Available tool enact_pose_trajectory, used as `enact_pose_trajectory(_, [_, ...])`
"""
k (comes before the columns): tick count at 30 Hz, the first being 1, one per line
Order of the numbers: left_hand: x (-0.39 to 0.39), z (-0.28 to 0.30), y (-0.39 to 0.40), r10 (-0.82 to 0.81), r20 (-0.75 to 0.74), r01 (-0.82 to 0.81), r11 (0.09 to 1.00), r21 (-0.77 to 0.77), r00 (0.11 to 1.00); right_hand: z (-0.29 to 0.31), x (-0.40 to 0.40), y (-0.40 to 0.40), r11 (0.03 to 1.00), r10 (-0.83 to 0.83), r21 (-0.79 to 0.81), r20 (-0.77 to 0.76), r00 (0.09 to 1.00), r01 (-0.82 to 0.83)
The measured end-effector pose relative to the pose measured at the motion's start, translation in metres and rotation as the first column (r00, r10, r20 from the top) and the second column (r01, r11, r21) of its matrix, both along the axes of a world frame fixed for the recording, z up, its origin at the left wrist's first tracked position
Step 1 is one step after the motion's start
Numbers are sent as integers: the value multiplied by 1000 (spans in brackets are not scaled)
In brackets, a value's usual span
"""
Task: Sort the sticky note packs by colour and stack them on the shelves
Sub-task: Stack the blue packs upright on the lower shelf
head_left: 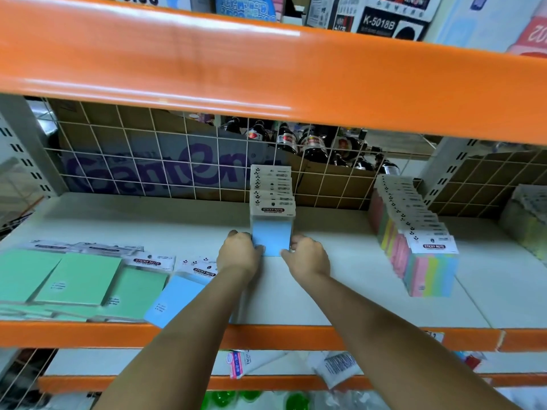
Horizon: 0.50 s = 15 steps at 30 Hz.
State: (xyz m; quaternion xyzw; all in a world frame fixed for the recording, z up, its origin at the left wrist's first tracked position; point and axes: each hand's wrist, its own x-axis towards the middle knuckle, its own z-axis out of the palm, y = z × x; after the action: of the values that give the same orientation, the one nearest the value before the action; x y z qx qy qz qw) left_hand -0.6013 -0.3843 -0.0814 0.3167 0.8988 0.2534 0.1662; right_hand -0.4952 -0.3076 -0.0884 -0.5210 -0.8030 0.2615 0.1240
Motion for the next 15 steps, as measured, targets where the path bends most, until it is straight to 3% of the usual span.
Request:
enact_pose_trajectory(9, [-7,11,-5,5,77,-6,1000,12,997,6,2,0,995,-7,-100,-22,1000,5])
enact_pose_trajectory(15, [-27,30,-43,63,-45,-61,997,56,997,24,9,-28,1000,-12,-26,-9,1000,12])
